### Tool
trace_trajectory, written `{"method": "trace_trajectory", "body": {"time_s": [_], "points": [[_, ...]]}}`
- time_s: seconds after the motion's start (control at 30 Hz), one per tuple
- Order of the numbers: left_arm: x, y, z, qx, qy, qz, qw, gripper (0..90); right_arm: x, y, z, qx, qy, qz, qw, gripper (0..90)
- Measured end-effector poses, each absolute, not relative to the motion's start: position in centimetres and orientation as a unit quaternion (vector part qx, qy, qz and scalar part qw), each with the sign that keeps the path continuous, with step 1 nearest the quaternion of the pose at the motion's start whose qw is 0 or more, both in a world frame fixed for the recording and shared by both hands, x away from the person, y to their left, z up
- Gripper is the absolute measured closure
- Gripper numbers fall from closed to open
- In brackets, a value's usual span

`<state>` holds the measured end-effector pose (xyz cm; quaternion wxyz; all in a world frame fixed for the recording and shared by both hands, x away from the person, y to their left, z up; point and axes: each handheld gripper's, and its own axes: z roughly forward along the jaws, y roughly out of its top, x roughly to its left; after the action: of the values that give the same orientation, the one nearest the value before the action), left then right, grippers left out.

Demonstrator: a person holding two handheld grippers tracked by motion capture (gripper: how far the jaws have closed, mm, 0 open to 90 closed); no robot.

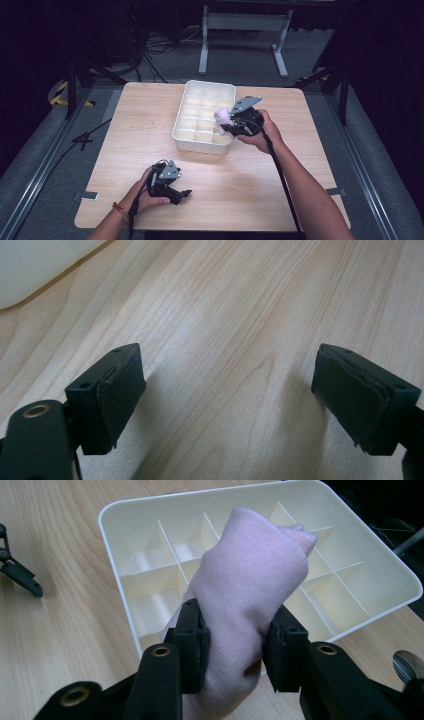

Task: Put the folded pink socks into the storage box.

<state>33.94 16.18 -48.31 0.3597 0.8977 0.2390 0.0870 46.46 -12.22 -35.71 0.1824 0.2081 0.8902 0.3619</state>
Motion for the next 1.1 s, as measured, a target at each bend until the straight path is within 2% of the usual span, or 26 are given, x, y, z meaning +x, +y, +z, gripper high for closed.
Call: {"method": "trace_trajectory", "body": {"time_s": [1.1], "points": [[33.9,16.2,-48.3,0.897,0.239,0.088,0.361,13.9,50.8,-9.1,-38.7,0.202,0.928,0.252,0.185,64.3]]}}
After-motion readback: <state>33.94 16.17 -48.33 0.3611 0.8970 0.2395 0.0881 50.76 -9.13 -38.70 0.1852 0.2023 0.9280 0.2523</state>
